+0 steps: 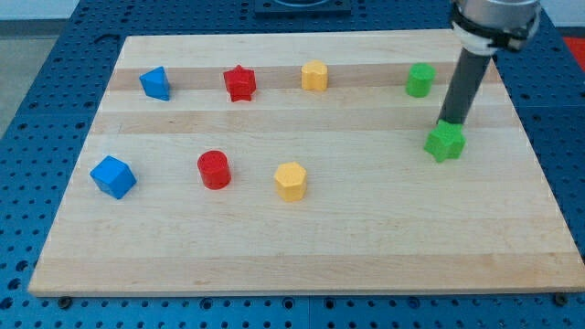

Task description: Push green star towards the center right

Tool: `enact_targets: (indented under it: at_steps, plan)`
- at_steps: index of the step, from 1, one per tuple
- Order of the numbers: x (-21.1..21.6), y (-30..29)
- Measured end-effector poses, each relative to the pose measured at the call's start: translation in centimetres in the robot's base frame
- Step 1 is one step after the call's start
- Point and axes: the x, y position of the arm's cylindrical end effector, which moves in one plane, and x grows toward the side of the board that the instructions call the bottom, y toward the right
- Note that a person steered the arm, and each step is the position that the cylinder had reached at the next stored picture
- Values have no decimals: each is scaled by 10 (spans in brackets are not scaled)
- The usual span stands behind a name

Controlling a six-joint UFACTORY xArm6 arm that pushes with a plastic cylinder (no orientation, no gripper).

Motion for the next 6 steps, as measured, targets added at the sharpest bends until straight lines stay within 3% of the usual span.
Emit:
enact_targets:
  at_steps: [1,2,4,5,6]
  plan:
    - [26,36]
    - [27,34]
    - [-41,-7]
    - [-20,-50]
    - [19,-41]
